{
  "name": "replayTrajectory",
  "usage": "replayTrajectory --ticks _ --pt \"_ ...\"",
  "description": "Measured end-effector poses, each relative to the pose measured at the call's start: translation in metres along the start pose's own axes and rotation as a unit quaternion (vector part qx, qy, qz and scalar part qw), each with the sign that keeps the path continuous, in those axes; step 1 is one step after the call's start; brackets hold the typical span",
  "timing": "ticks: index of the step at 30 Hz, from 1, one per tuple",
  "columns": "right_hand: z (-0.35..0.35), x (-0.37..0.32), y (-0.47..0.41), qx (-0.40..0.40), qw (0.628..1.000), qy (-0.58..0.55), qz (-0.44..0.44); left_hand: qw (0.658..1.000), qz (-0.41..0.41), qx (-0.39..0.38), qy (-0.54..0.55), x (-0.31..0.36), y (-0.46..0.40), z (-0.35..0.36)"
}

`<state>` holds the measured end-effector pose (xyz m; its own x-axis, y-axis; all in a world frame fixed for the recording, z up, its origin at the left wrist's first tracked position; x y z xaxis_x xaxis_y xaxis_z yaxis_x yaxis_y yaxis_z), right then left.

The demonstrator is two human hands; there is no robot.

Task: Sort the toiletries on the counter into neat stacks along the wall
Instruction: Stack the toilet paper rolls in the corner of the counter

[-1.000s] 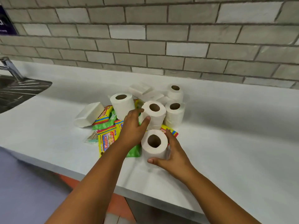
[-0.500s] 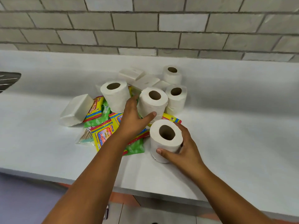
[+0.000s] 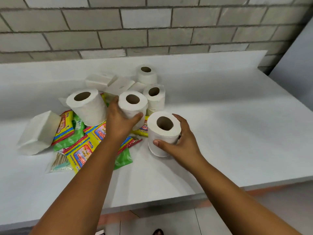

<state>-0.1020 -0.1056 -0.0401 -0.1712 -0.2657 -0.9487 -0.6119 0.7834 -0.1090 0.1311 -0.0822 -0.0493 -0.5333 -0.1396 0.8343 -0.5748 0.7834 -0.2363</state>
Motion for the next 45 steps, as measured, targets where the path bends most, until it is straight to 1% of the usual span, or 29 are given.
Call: replayTrajectory --ticks 5,8,13,22,26,31,39,45 --pt "-0.012 -0.002 -0.002 0.022 1.000 -0.001 -0.002 0.999 0.004 0.023 0.032 0.005 0.004 -0.003" --pt "-0.024 0.000 -0.003 0.038 0.999 -0.006 0.004 0.997 0.029 0.023 0.063 0.018 0.013 -0.006" --pt "-0.049 0.010 -0.007 0.079 0.997 -0.015 0.020 0.992 0.062 -0.023 0.105 0.046 0.022 0.010" --pt "-0.123 0.032 -0.013 0.160 0.986 -0.041 0.037 0.986 0.098 -0.086 0.105 0.095 0.010 0.071" --pt "-0.164 0.045 -0.019 0.185 0.981 -0.042 0.041 0.981 0.110 -0.117 0.108 0.123 0.000 0.111" --pt "-0.227 0.068 -0.038 0.191 0.980 -0.035 0.039 0.977 0.106 -0.143 0.114 0.152 -0.013 0.177" --pt "-0.353 0.115 -0.084 0.166 0.985 -0.017 0.032 0.984 0.062 -0.120 0.118 0.195 -0.053 0.297" --pt "-0.439 0.149 -0.139 0.155 0.987 0.002 0.032 0.981 0.038 -0.114 0.152 0.230 -0.100 0.379"
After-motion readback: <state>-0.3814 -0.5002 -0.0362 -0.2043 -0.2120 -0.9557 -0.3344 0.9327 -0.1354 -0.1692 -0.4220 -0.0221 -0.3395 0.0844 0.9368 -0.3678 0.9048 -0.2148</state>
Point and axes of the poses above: each hand's wrist, its own y-axis away from the middle knuckle, its own z-axis out of the palm, x = y × z, the point moved 6 cm from there along -y, towards the middle knuckle, and after that the axes turned 9 degrees about -x, right-handed, at the moved point
